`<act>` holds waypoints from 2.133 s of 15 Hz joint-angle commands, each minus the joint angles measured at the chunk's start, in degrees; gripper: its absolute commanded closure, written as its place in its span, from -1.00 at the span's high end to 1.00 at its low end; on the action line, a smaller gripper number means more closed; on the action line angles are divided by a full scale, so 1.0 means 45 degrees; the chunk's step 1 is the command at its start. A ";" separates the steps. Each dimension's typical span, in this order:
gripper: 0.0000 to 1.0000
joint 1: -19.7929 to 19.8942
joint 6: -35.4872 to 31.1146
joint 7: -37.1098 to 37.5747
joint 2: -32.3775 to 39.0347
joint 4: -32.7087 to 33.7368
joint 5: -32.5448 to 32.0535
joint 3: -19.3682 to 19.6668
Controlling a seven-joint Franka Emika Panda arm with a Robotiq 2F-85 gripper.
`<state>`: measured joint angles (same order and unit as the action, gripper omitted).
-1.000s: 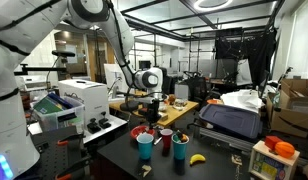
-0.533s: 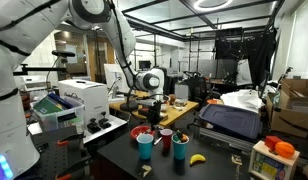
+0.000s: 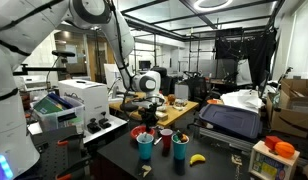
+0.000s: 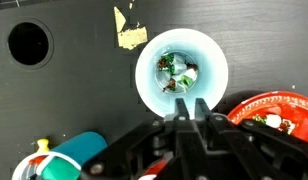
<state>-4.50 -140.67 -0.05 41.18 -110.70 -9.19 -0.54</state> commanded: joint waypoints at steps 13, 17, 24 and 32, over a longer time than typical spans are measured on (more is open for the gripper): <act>1.00 -0.0624 -0.0809 -0.0904 0.2315 0.2957 0.0538 -0.1432; 1.00 -0.0388 -0.0770 -0.1380 0.4425 0.5343 0.1349 -0.1934; 1.00 -0.0267 -0.0371 -0.1692 0.6886 0.8430 0.1999 -0.2234; 1.00 -0.0186 -0.0182 -0.1997 0.7323 0.9038 0.2367 -0.2870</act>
<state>-5.77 -142.63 -6.59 74.00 -70.94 -0.12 -11.94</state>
